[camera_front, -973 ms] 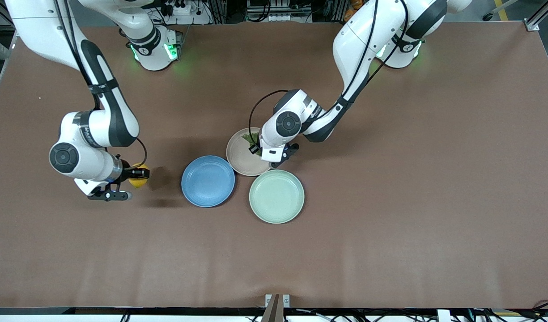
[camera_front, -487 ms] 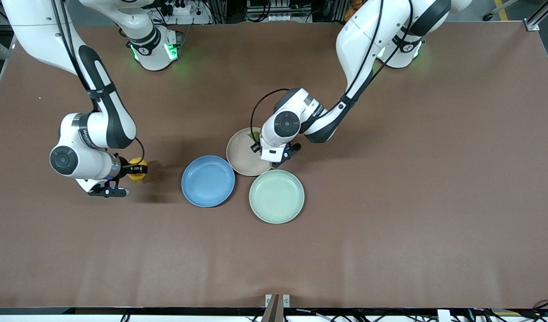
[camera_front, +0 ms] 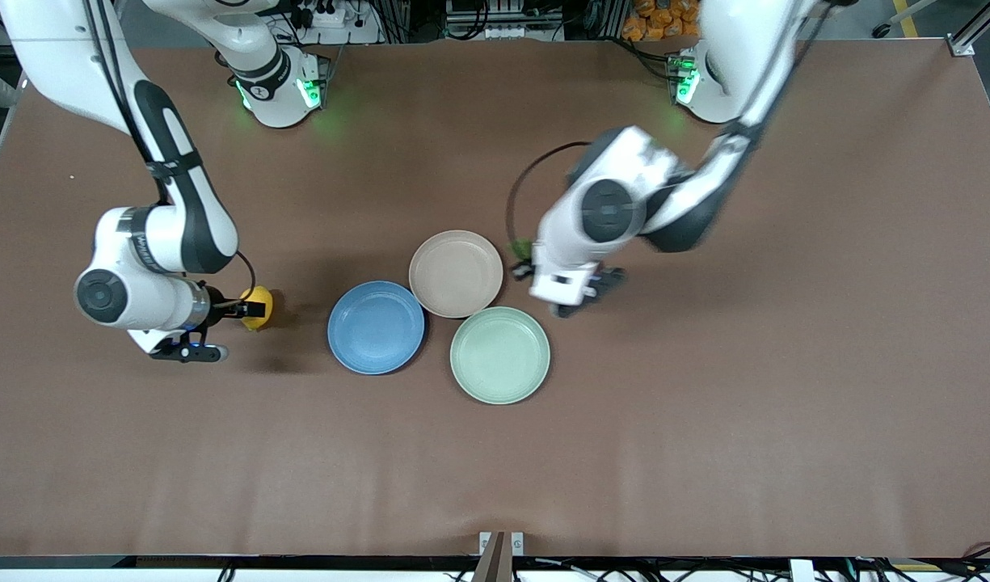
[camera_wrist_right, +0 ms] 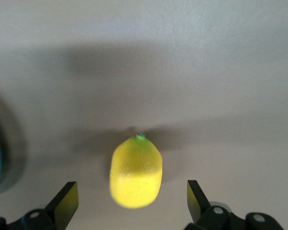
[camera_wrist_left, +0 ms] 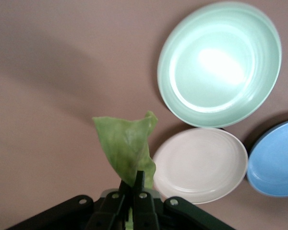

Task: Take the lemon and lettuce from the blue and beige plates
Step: 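Lift the lemon with the right gripper while the left gripper lifts the lettuce, then open the right gripper to drop the lemon while the left gripper carries the lettuce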

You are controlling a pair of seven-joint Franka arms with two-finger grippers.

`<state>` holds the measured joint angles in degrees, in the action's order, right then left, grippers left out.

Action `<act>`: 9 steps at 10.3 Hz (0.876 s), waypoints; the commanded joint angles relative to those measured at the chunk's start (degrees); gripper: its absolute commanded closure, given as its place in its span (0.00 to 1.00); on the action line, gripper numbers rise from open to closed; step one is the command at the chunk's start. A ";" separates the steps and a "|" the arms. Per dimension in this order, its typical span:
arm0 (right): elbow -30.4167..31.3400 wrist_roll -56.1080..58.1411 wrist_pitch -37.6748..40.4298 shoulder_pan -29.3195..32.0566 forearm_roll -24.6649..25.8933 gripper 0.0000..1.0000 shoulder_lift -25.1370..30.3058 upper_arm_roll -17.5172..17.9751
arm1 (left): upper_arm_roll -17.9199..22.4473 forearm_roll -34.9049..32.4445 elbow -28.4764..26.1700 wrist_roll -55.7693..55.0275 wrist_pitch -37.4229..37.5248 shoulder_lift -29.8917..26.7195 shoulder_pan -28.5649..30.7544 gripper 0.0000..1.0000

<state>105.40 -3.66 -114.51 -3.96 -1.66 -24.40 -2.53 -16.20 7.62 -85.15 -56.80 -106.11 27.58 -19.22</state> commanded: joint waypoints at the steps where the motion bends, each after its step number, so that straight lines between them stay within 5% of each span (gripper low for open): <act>1: -6.59 0.06 10.76 0.36 -0.10 0.00 4.87 1.21 | -0.32 -2.94 -2.83 18.31 5.10 -2.18 8.90 1.00; 3: -12.56 0.49 18.76 0.36 0.07 0.00 9.18 1.56 | 0.29 -9.70 -4.23 34.85 6.36 -1.22 14.89 1.00; 7: -17.25 0.67 25.91 1.06 0.25 0.00 18.31 1.48 | 1.35 -16.66 -4.15 44.39 5.13 3.00 20.44 1.00; 9: -17.51 0.49 29.07 1.24 1.12 0.00 21.67 1.39 | 1.35 -16.67 -3.62 44.41 5.04 3.18 21.50 0.00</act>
<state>87.16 -3.66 -86.96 -3.59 -1.37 -5.41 -1.65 -14.56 -7.74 -89.44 -13.24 -101.15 31.12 1.90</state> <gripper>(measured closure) 0.000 0.855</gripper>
